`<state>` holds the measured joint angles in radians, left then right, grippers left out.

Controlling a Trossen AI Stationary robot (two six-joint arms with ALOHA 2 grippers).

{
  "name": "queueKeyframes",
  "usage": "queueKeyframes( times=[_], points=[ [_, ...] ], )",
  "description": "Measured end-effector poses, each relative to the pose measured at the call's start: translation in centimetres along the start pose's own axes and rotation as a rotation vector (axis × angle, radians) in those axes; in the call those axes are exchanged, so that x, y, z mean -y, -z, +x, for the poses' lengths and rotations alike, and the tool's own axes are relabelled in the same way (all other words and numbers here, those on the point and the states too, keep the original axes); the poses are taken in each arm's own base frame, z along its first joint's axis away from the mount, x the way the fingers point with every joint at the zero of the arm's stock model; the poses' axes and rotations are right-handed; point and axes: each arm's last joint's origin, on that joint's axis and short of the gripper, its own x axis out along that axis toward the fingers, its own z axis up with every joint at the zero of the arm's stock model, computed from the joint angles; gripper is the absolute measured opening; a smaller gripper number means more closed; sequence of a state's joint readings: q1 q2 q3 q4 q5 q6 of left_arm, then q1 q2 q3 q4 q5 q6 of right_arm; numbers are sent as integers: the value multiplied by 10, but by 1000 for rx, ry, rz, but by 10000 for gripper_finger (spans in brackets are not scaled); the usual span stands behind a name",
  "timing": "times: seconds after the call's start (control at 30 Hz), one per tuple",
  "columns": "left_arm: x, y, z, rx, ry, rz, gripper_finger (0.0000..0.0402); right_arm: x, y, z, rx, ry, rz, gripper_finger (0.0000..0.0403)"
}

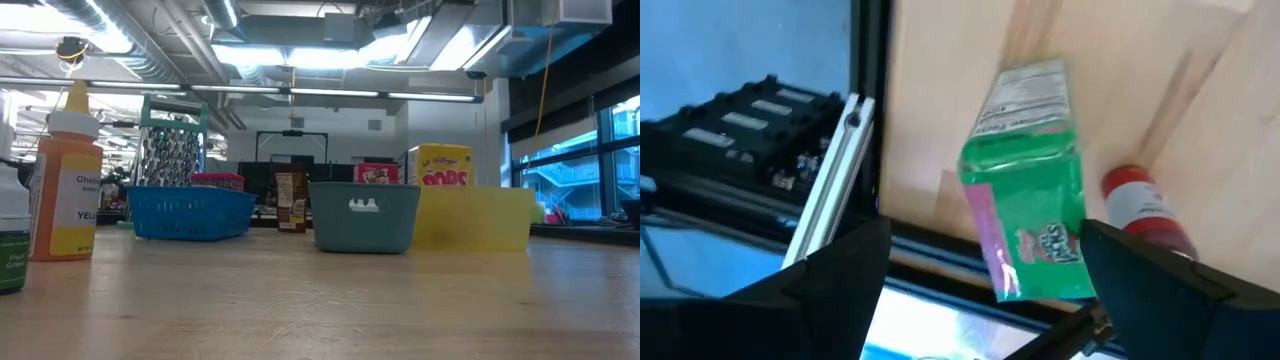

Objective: Pick & Place Kitchen Items
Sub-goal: Put the green cereal box into the yellow bin

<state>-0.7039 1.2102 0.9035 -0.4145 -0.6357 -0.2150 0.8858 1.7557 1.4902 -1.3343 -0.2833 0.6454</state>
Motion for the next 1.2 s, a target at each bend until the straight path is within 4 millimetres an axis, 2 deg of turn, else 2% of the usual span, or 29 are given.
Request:
queueKeyframes(
  times=[0.33,0.97,1.2],
  points=[
    [-7,-1,4,-7,-26,-17,266,5,0,1,-10,31,-9,329],
    [-6,-1,4,-8,-21,-17,267,19,-4,46,-13,34,13,329],
    [-6,-1,4,-8,-21,-17,265,19,-5,50,-7,28,15,327]
  ],
)
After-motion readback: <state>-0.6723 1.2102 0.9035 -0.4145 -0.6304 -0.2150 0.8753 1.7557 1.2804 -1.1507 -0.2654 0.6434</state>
